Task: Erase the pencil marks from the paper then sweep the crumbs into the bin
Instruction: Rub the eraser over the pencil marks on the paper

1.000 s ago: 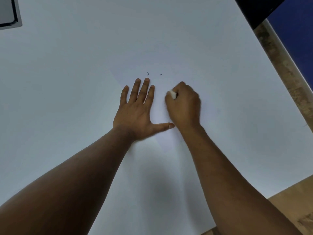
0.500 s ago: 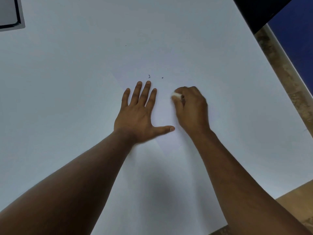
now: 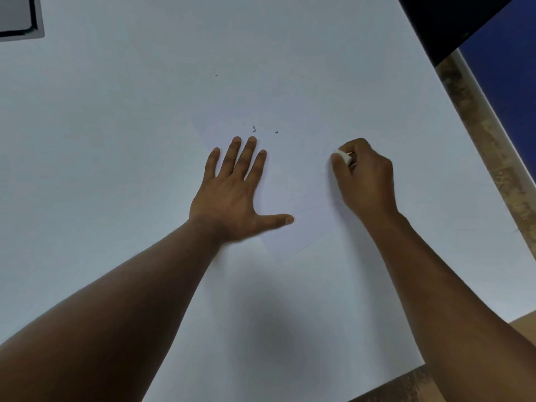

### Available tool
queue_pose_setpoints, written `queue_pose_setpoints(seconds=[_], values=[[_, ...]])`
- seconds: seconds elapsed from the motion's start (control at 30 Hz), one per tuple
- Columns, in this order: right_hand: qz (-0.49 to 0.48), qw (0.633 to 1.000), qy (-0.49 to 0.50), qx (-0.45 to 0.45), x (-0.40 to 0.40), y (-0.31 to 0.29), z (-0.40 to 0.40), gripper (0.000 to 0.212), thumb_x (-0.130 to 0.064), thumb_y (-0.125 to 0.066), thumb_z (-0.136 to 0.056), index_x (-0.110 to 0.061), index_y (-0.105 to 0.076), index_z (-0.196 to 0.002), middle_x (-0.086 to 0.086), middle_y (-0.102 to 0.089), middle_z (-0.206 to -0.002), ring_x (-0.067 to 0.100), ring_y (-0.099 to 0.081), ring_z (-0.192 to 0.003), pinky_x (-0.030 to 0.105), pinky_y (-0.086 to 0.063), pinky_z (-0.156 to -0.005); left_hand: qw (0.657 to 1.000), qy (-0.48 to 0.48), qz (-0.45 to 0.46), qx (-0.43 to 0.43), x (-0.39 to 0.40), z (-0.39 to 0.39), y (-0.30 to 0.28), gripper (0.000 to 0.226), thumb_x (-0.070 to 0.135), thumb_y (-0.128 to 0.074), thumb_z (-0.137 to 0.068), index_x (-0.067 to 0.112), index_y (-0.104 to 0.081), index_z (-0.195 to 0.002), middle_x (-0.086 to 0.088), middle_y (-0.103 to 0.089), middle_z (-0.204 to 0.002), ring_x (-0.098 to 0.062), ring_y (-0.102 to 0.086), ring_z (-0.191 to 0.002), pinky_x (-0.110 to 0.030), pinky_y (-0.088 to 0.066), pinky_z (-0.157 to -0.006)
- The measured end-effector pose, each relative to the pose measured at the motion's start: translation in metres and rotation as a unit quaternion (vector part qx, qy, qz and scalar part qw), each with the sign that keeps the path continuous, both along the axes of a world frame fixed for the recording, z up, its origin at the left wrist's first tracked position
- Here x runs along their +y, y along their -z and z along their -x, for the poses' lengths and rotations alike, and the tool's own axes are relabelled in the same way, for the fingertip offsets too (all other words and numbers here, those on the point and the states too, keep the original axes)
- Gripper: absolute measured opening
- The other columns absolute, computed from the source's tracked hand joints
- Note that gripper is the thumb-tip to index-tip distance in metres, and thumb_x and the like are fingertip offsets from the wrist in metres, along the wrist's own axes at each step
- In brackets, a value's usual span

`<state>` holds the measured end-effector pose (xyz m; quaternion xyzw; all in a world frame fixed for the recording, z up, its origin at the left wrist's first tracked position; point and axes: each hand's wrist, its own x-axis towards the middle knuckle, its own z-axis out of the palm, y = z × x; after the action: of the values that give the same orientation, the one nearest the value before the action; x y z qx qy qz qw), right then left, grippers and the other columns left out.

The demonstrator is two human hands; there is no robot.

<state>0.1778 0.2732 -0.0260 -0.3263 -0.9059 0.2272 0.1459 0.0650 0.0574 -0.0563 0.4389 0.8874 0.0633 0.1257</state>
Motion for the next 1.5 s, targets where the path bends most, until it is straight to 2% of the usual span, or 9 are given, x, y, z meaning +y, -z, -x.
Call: queue_pose_setpoints(seconds=[0.3,0.4,0.5,0.7,0.97,1.1,1.2,1.33,1.5], values=[[0.011,0.985,-0.170,-0.016,-0.068,0.004,0.008,0.015,-0.027,-0.056,-0.094,-0.013,-0.054,-0.089,-0.003,-0.055,-0.065,0.023,-0.055,-0.058,0.033,-0.046,-0.056,1.000,0.011,-0.001,0.019,0.000,-0.001,0.002,0.116,0.103,-0.005,-0.070,0.035,0.004,-0.163,-0.003,0.020,-0.171,-0.023,0.022,-0.156,-0.055,0.006,-0.126],[-0.046,0.987,-0.148,-0.046,-0.059,0.005,0.010,0.016,-0.026,-0.054,-0.094,-0.010,-0.055,-0.095,0.008,-0.064,-0.073,0.034,-0.061,-0.067,0.034,-0.044,-0.058,1.000,0.009,0.010,0.016,0.001,-0.001,0.000,0.116,0.104,-0.007,-0.070,0.035,0.006,-0.163,-0.002,0.021,-0.170,-0.022,0.024,-0.156,-0.055,0.006,-0.126],[-0.068,0.995,-0.040,-0.068,-0.016,0.003,-0.005,0.017,-0.025,-0.054,-0.092,-0.008,-0.054,-0.095,0.018,-0.066,-0.079,0.040,-0.063,-0.075,0.039,-0.048,-0.065,1.000,0.004,0.020,0.014,0.001,-0.002,-0.002,0.116,0.104,-0.011,-0.070,0.037,0.008,-0.162,-0.001,0.023,-0.170,-0.020,0.027,-0.154,-0.053,0.007,-0.126],[0.032,0.999,0.000,-0.040,0.014,0.001,-0.015,0.014,-0.023,-0.055,-0.089,-0.012,-0.051,-0.081,-0.001,-0.059,-0.068,0.021,-0.057,-0.063,0.029,-0.044,-0.061,1.000,0.005,0.012,0.014,0.001,-0.003,-0.002,0.115,0.104,-0.012,-0.070,0.038,0.006,-0.163,-0.001,0.022,-0.170,-0.019,0.027,-0.154,-0.053,0.007,-0.126],[-0.003,0.982,-0.187,-0.026,-0.072,0.007,0.013,0.018,-0.031,-0.052,-0.095,-0.014,-0.054,-0.099,0.005,-0.065,-0.077,0.031,-0.062,-0.072,0.033,-0.046,-0.060,1.000,0.008,0.000,0.026,0.000,-0.003,0.002,0.118,0.102,-0.009,-0.071,0.030,0.001,-0.164,-0.002,0.015,-0.172,-0.021,0.018,-0.157,-0.053,0.004,-0.127],[-0.075,0.988,-0.117,-0.070,-0.033,0.006,0.011,0.020,-0.029,-0.050,-0.095,-0.011,-0.053,-0.103,0.017,-0.067,-0.086,0.041,-0.063,-0.081,0.038,-0.046,-0.066,1.000,0.004,0.023,0.016,0.000,-0.003,0.000,0.119,0.104,-0.012,-0.070,0.032,0.008,-0.163,-0.001,0.022,-0.170,-0.020,0.026,-0.155,-0.053,0.007,-0.126],[-0.050,0.993,-0.077,-0.071,0.006,0.003,0.002,0.015,-0.027,-0.051,-0.093,-0.013,-0.048,-0.090,0.013,-0.063,-0.075,0.039,-0.061,-0.073,0.037,-0.047,-0.065,1.000,0.005,0.023,0.018,0.001,-0.003,-0.002,0.119,0.104,-0.013,-0.070,0.032,0.009,-0.163,0.000,0.024,-0.169,-0.019,0.027,-0.154,-0.052,0.007,-0.126],[0.021,0.994,-0.100,-0.032,0.009,0.000,0.002,0.014,-0.024,-0.054,-0.091,-0.012,-0.049,-0.084,0.002,-0.059,-0.068,0.024,-0.057,-0.063,0.037,-0.050,-0.061,1.000,0.002,0.018,0.019,0.000,-0.004,-0.002,0.119,0.104,-0.014,-0.070,0.032,0.009,-0.163,0.000,0.024,-0.169,-0.020,0.027,-0.155,-0.052,0.007,-0.126],[0.008,0.976,-0.218,0.000,-0.030,-0.001,0.014,0.014,-0.029,-0.054,-0.094,-0.015,-0.052,-0.093,-0.002,-0.058,-0.069,0.025,-0.058,-0.064,0.034,-0.048,-0.059,1.000,0.008,0.012,0.023,0.003,0.000,-0.001,0.119,0.104,-0.014,-0.071,0.032,0.011,-0.163,-0.001,0.024,-0.169,-0.021,0.026,-0.155,-0.053,0.006,-0.126]])
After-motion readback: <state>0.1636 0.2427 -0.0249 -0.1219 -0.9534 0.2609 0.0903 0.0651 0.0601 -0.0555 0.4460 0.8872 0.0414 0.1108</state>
